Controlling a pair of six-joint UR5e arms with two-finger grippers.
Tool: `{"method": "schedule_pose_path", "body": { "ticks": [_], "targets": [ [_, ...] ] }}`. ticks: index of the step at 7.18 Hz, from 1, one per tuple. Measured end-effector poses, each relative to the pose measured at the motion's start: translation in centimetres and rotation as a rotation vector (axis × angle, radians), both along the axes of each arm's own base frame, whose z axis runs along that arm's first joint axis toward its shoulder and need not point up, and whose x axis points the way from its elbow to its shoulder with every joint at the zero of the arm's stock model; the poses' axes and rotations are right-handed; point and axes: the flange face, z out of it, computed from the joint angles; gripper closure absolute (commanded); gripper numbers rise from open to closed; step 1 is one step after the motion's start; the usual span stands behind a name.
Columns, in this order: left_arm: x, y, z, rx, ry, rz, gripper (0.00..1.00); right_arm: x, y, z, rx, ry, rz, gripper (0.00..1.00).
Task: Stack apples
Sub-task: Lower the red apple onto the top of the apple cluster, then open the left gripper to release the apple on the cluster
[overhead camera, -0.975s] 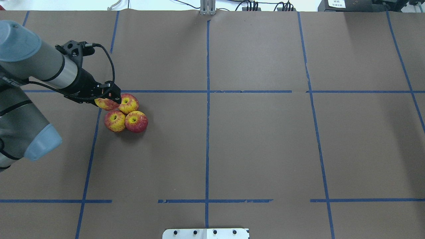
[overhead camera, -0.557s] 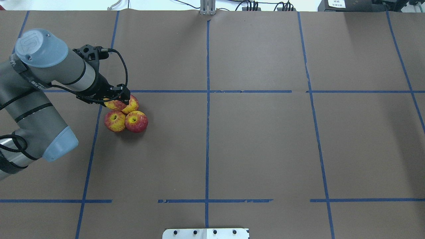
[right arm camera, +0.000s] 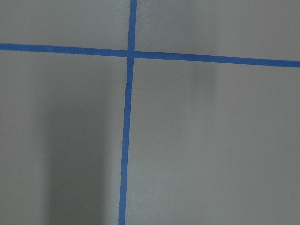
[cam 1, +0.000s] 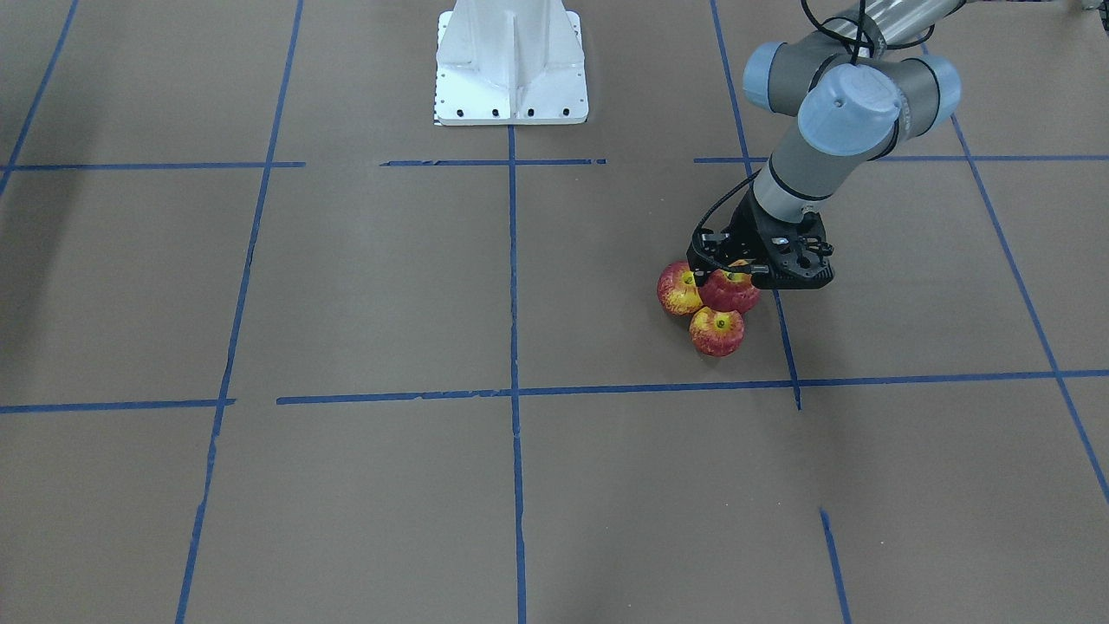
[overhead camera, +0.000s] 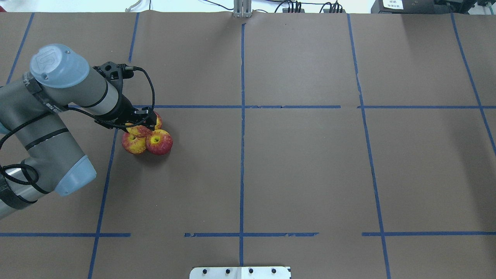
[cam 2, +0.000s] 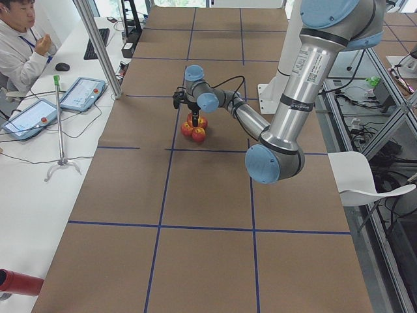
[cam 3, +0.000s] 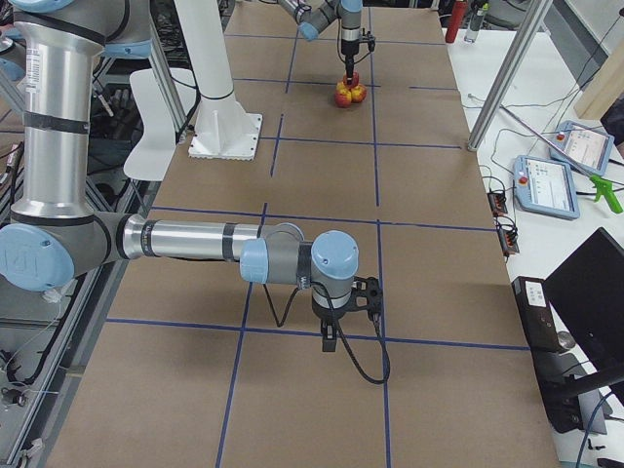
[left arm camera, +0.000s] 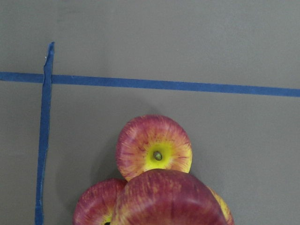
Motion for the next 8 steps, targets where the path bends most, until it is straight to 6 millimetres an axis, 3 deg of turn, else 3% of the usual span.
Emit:
{"method": "schedule_pose_path", "body": {
  "ticks": [1,2,3,4,8],
  "targets": [
    [0.2,0.18,0.03,-0.001,0.0,0.005,1.0,0.0,0.0,0.0,0.0,0.0,0.0,0.0],
    [0.29,0.29,0.08,-0.002,0.0,0.007,0.73,0.0,0.0,0.0,0.0,0.0,0.0,0.0],
    [0.34,0.35,0.12,-0.003,-0.001,0.009,0.23,0.0,0.0,0.0,0.0,0.0,0.0,0.0],
    [0.36,0.38,0.15,-0.003,-0.001,0.009,0.0,0.0,0.0,0.0,0.0,0.0,0.0,0.0],
    [0.26,0.45,-0.14,0.004,0.002,0.008,0.0,0.0,0.0,0.0,0.0,0.0,0.0,0.0]
  ]
}}
